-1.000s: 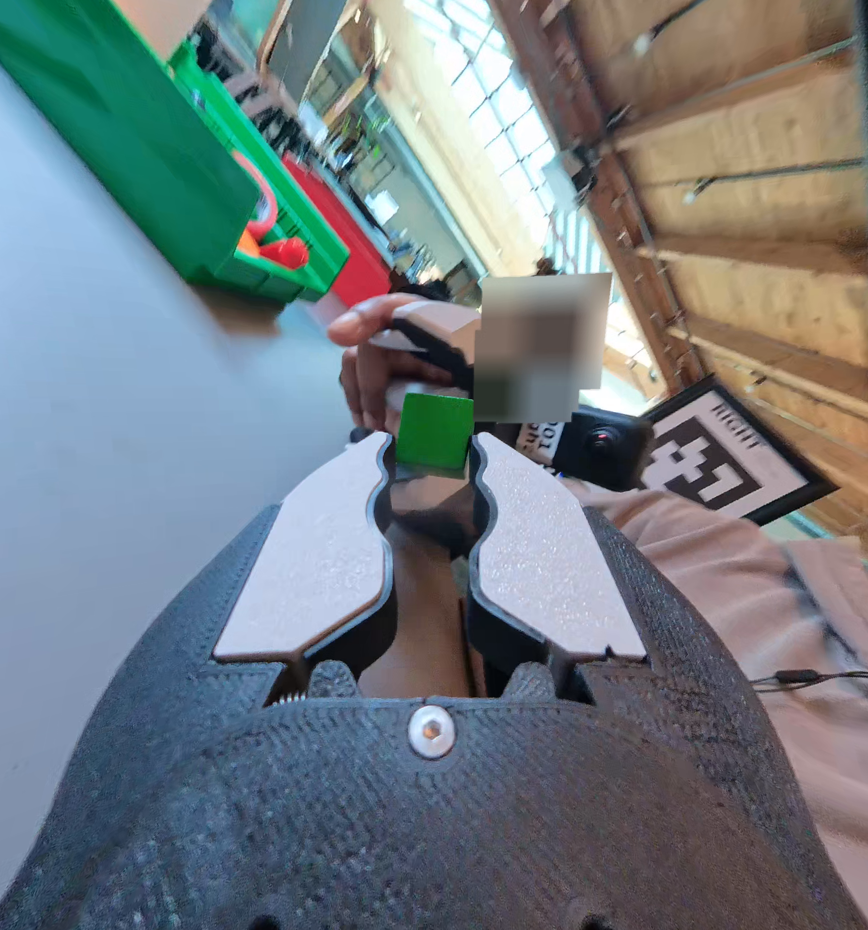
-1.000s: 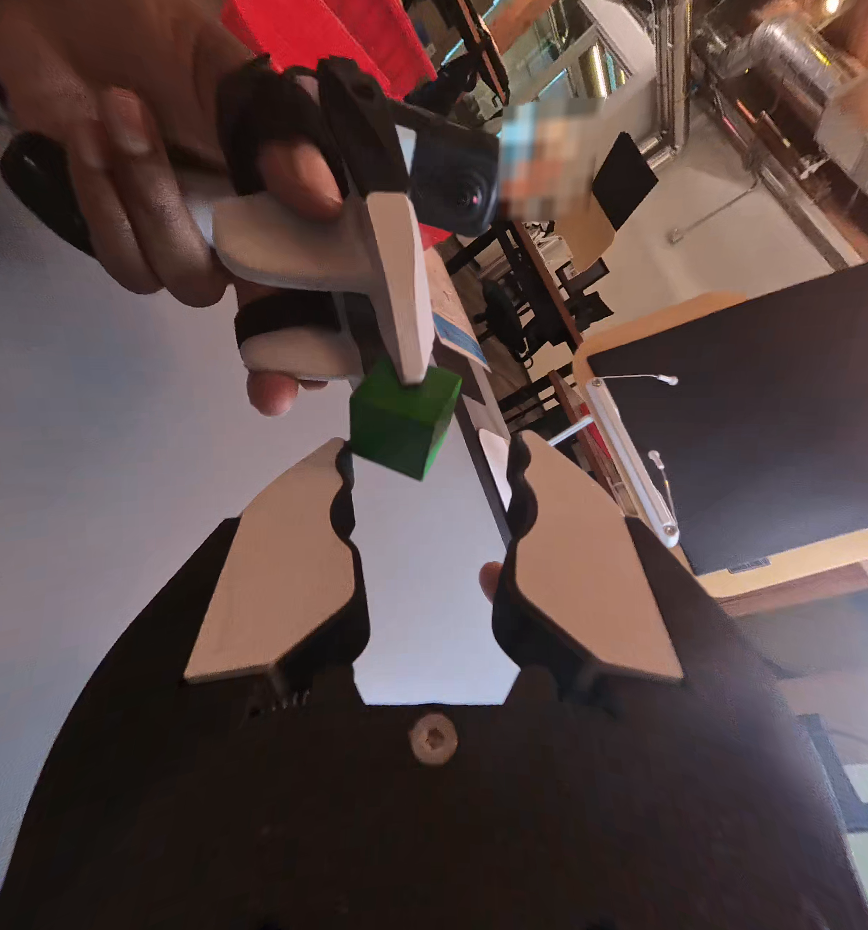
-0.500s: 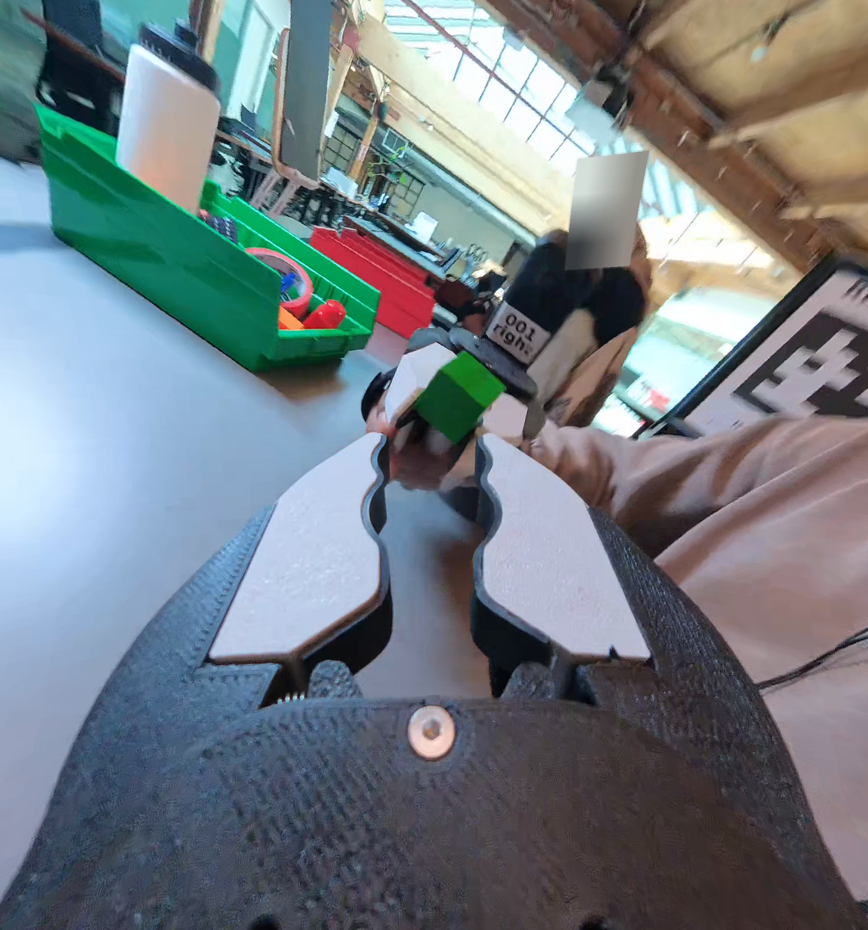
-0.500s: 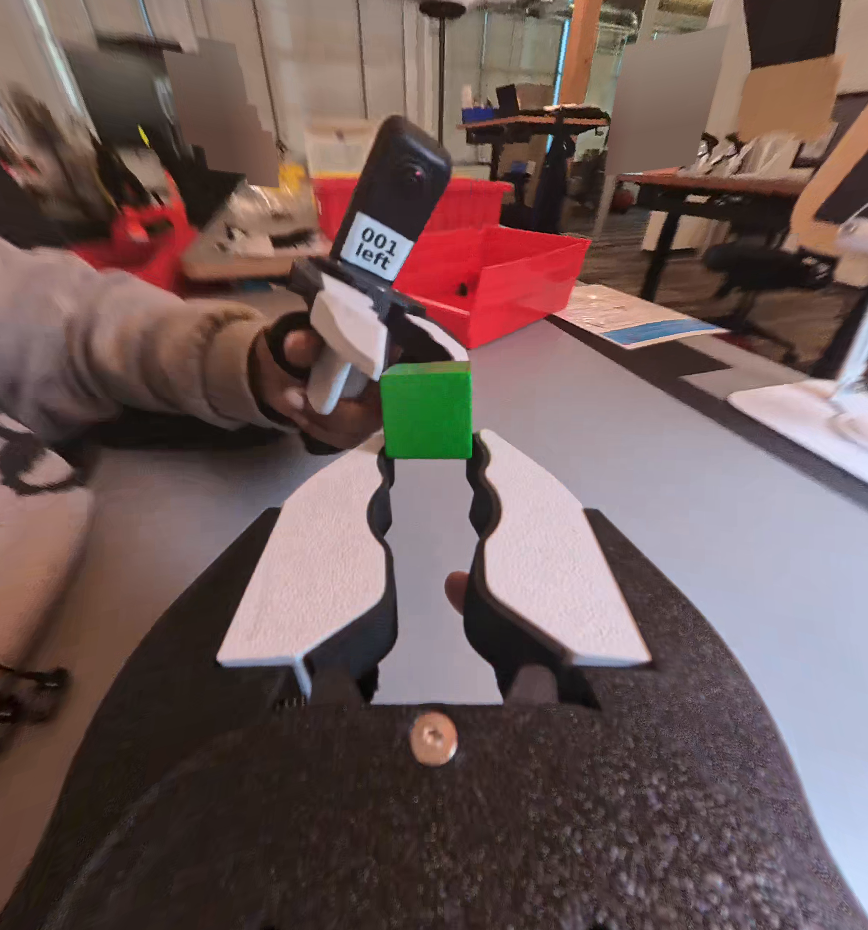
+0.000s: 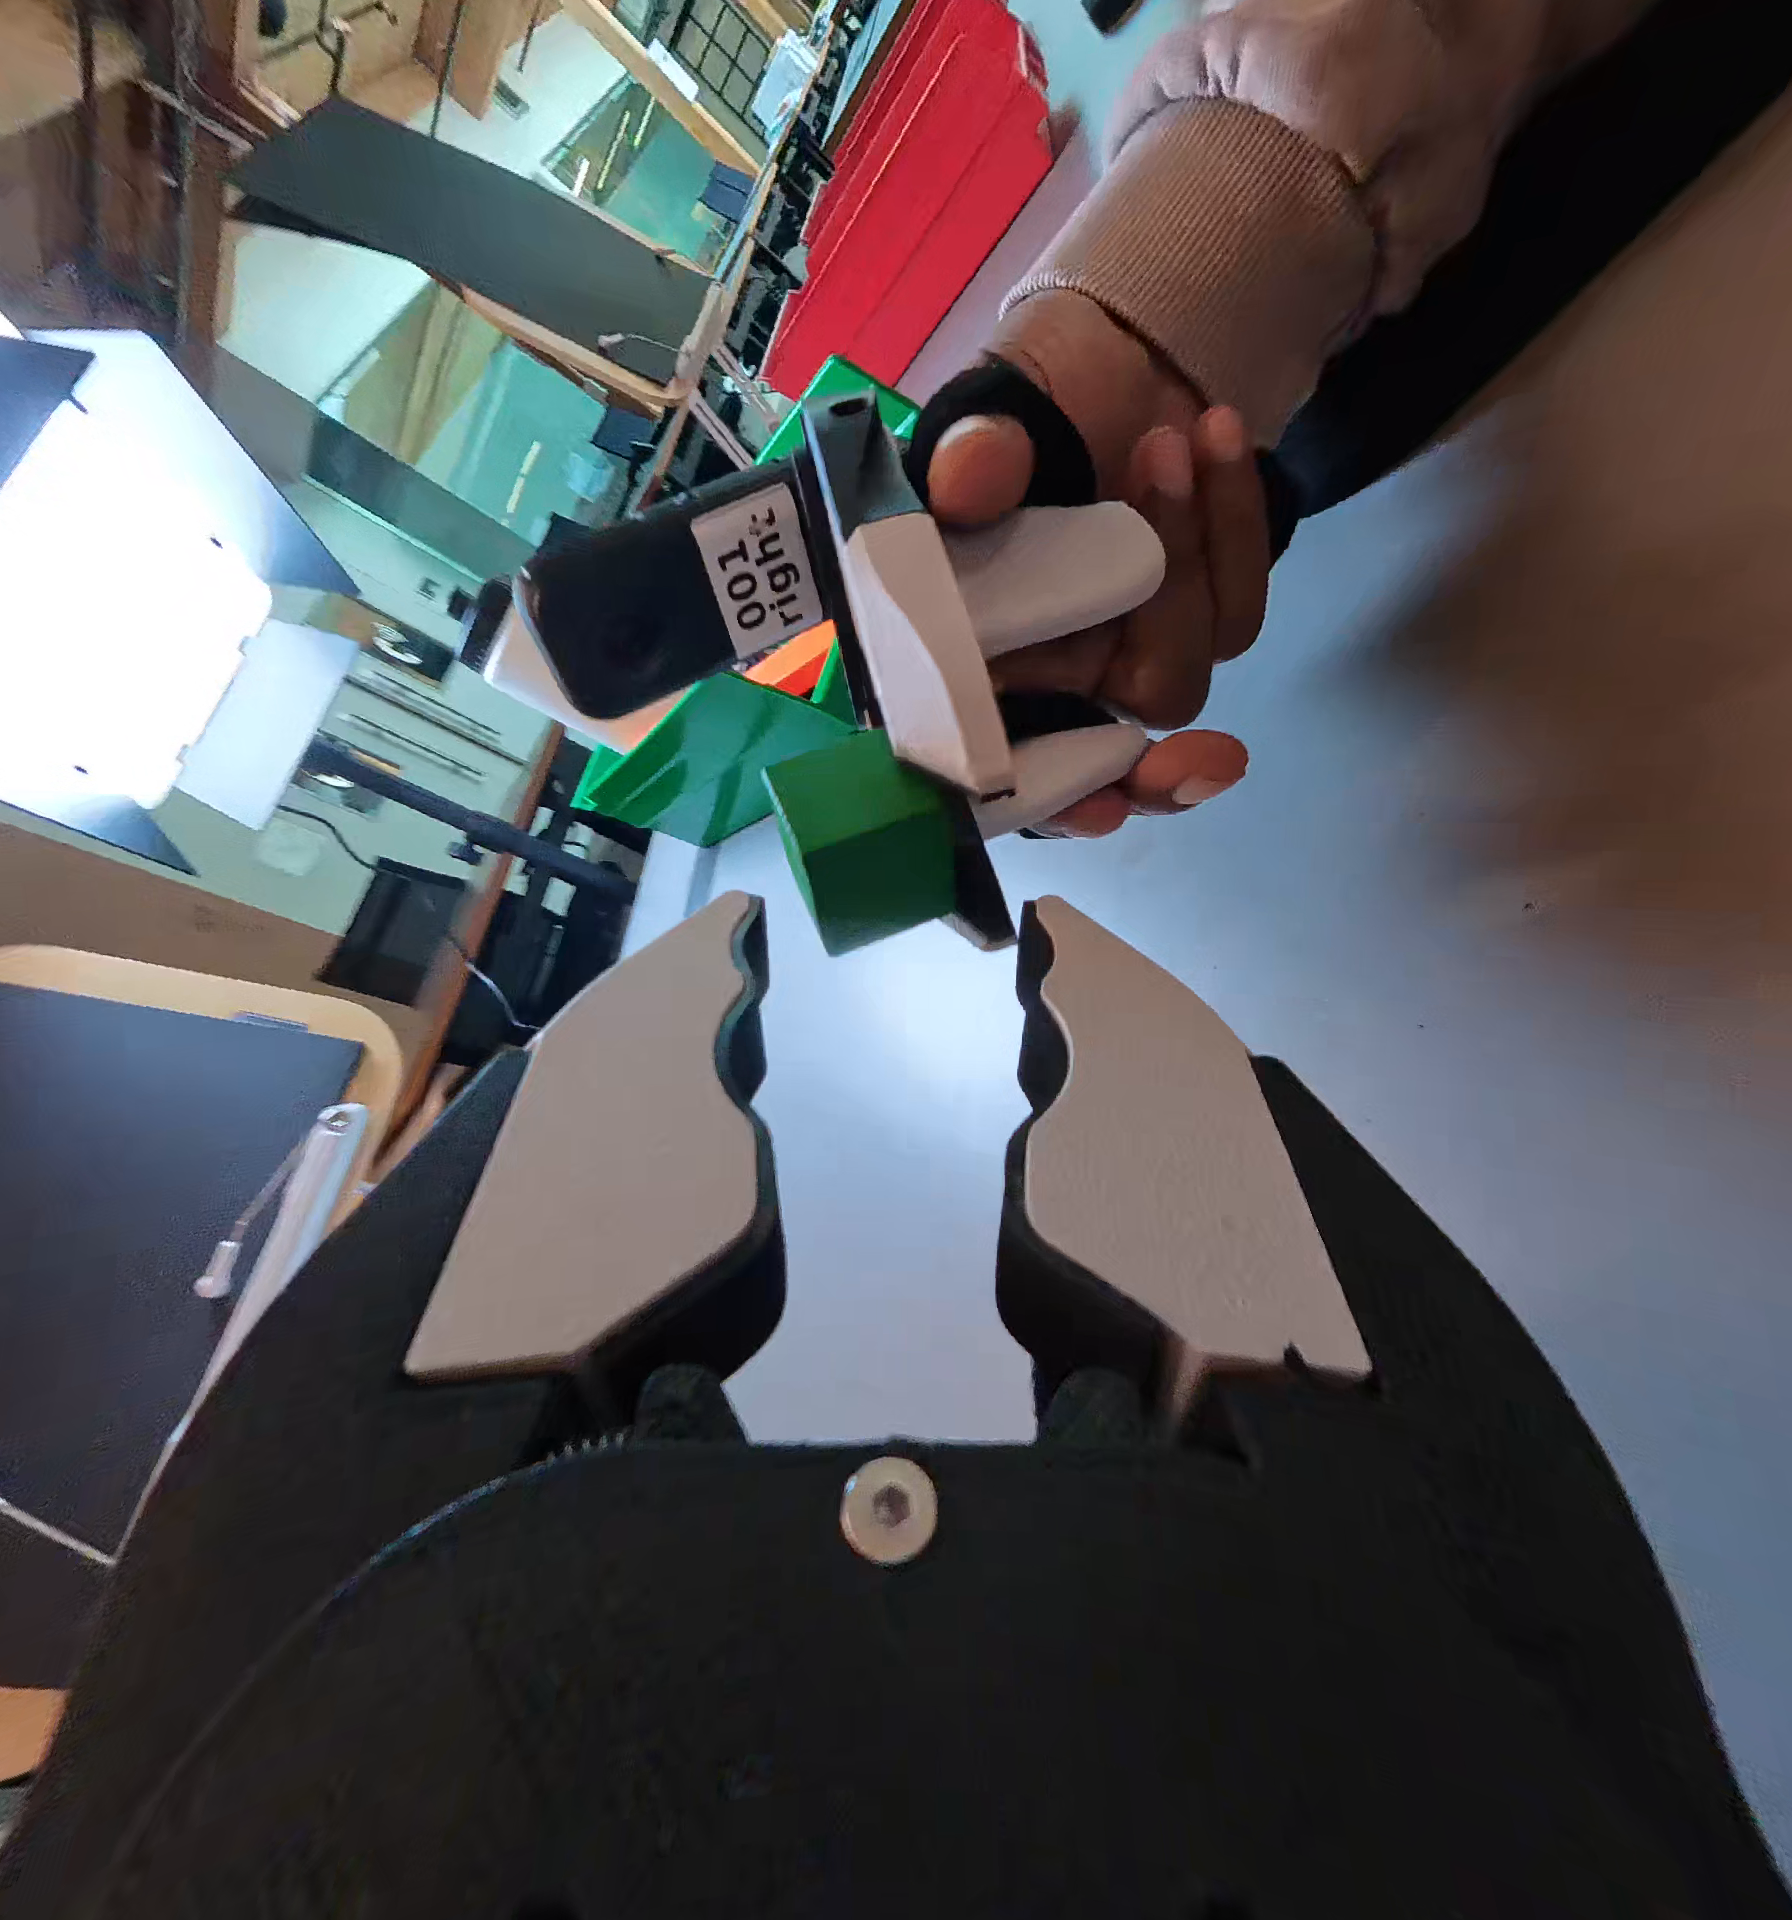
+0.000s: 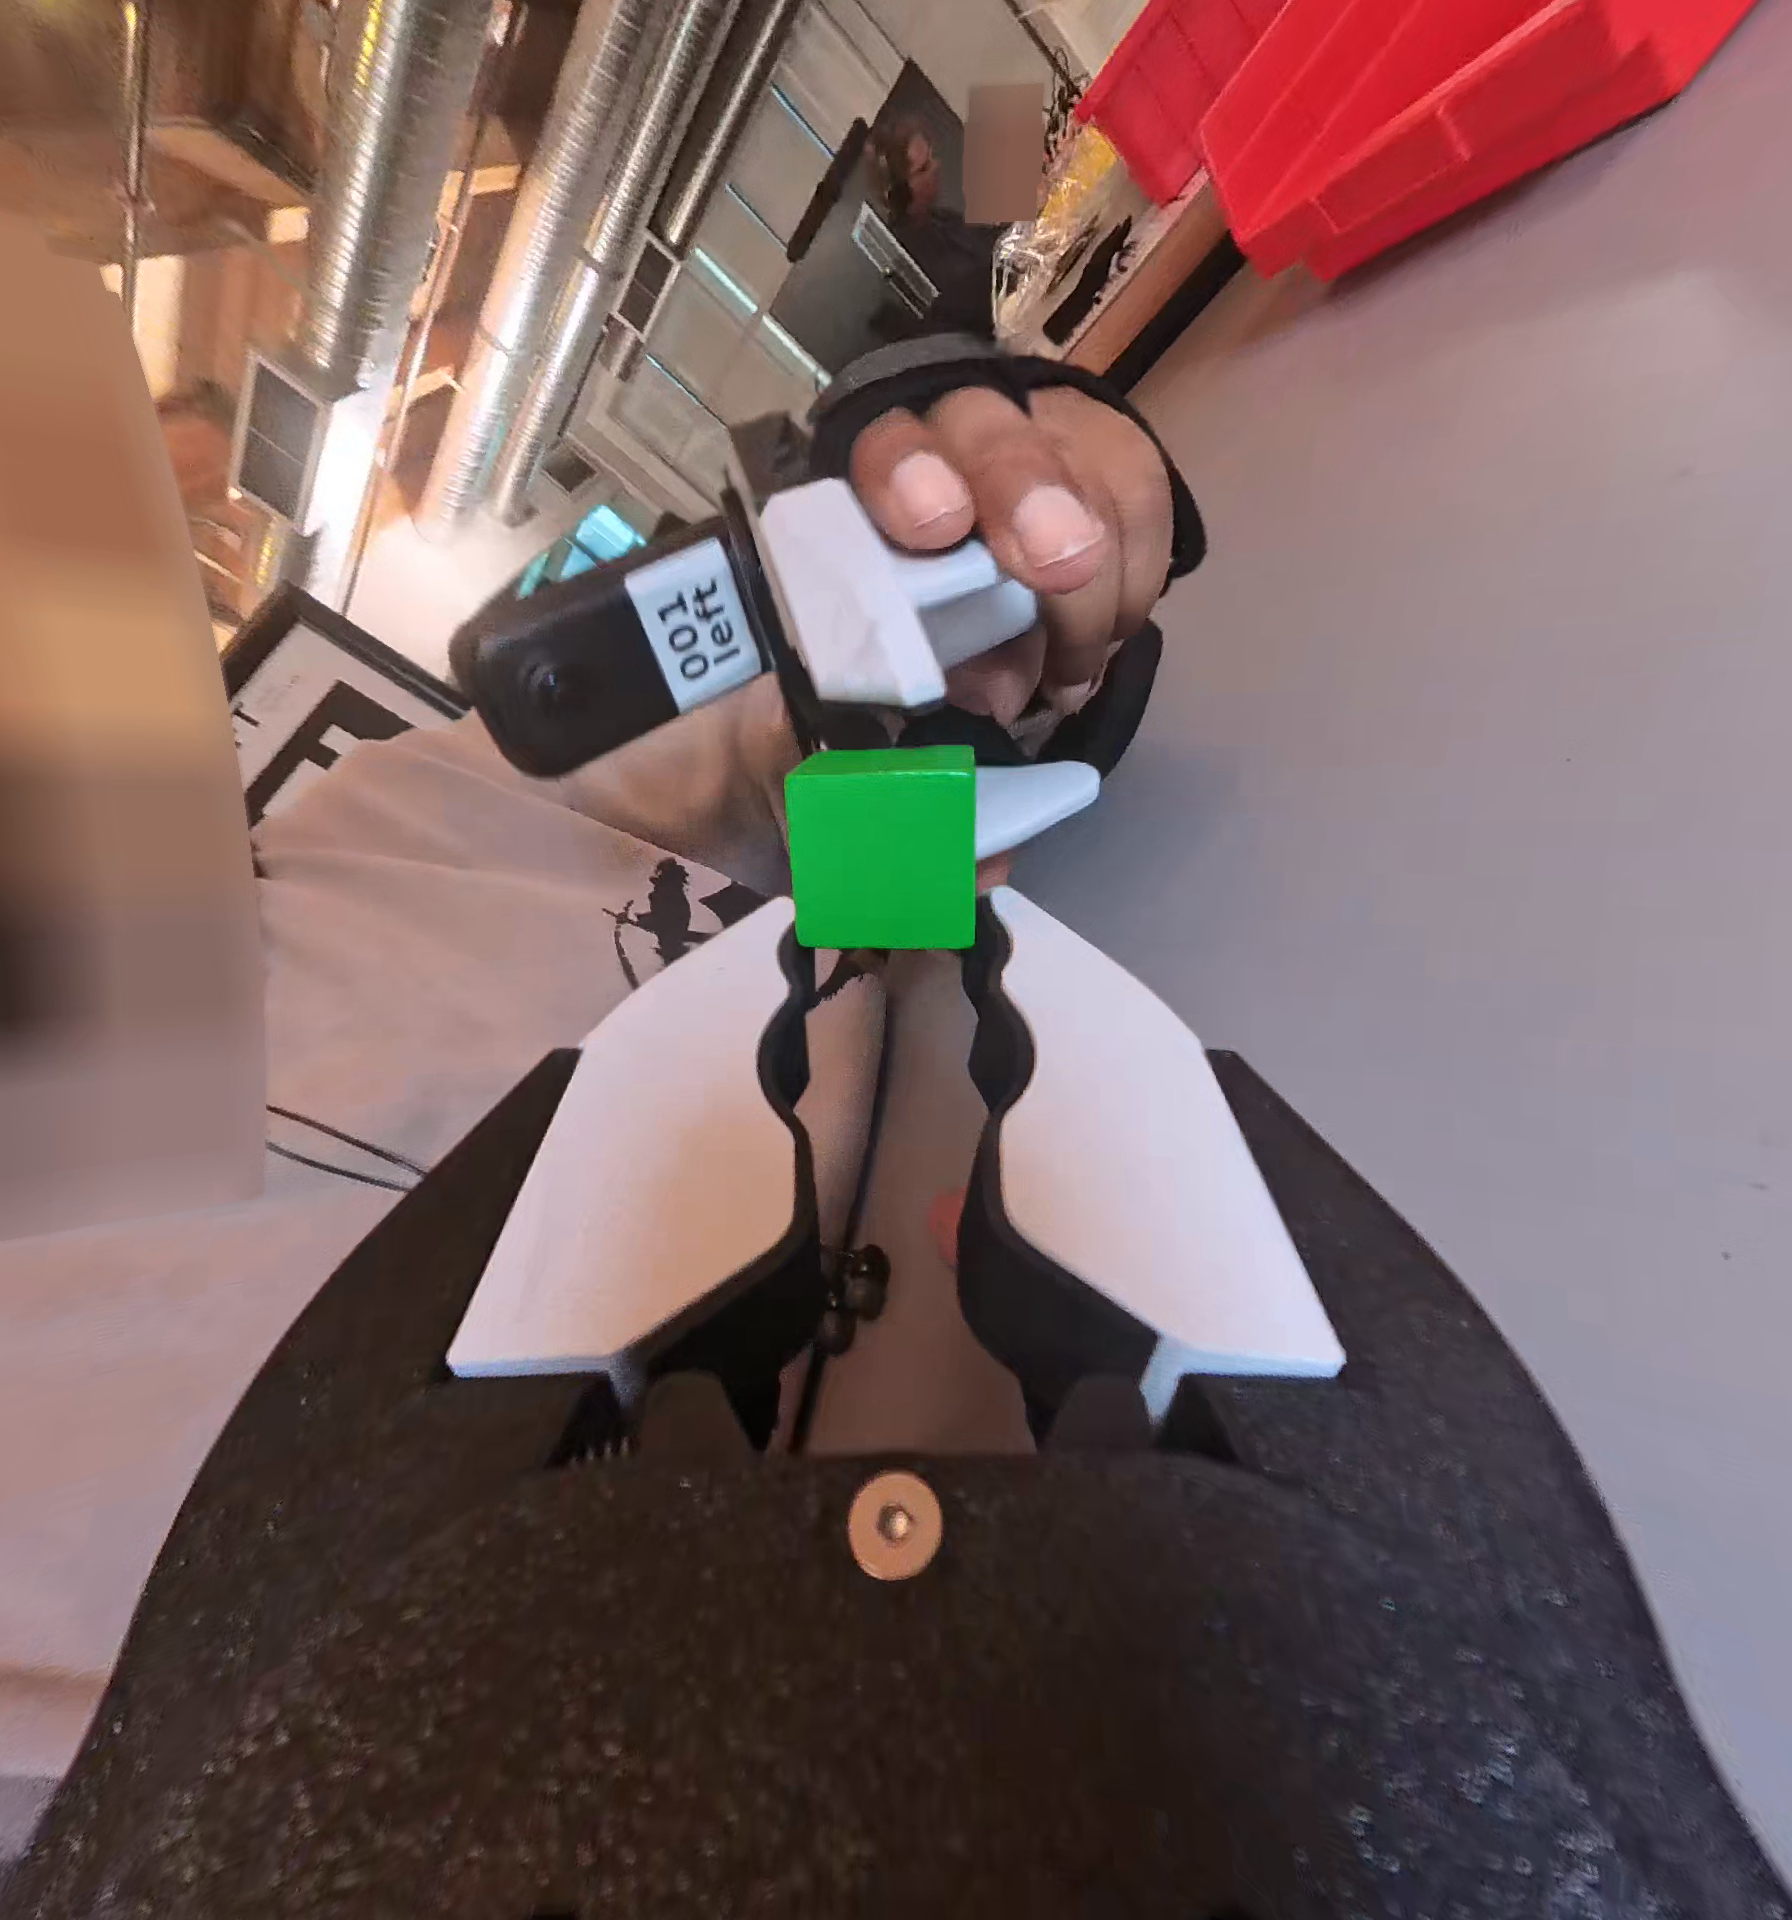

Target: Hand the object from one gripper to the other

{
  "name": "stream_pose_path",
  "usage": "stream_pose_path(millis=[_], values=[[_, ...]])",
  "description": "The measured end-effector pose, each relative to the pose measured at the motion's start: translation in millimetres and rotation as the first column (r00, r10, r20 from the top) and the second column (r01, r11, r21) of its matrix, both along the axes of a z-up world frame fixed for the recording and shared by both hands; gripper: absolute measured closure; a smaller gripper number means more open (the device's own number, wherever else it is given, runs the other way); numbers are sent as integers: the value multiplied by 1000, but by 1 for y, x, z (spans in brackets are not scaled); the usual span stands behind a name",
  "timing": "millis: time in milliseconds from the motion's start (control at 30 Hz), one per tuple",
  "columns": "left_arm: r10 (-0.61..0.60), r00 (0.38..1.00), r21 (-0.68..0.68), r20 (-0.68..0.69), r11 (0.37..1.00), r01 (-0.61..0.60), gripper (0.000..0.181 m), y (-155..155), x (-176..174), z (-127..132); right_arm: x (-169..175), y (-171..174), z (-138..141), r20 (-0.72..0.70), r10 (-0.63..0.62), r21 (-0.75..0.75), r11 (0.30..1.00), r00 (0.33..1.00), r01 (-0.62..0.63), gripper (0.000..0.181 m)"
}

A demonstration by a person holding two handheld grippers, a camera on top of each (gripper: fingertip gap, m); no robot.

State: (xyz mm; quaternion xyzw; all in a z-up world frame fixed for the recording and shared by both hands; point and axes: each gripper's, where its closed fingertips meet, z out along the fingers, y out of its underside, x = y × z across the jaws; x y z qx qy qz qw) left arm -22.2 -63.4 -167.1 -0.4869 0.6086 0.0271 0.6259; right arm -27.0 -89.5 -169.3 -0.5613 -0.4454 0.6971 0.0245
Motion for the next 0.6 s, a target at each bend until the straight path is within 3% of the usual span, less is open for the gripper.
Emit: stream_pose_path(millis=[133, 400, 467, 533, 600], values=[[13, 1000, 35, 15, 999, -14, 142, -1, 5, 1, 0, -1, 2, 2, 1, -44, 999, 1000, -1, 154], [17, 952, -254, 307, 965, 65, 152, 5, -9, 23, 5, 24, 24, -119, -123, -1, 992, 985, 124, 145], [23, 912, -352, 410, 926, 134, 153, 5, -11, 30, 6, 36, 30, -168, -186, 25, 981, 968, 193, 144], [64, 861, -478, 505, 851, 217, 153, 8, -14, 33, 6, 46, 32, -244, -255, 176, 937, 936, 302, 144], [132, 789, -591, 600, 737, 327, 153, 12, -17, 36, 6, 52, 33, -352, -288, 412, 807, 891, 423, 141]])
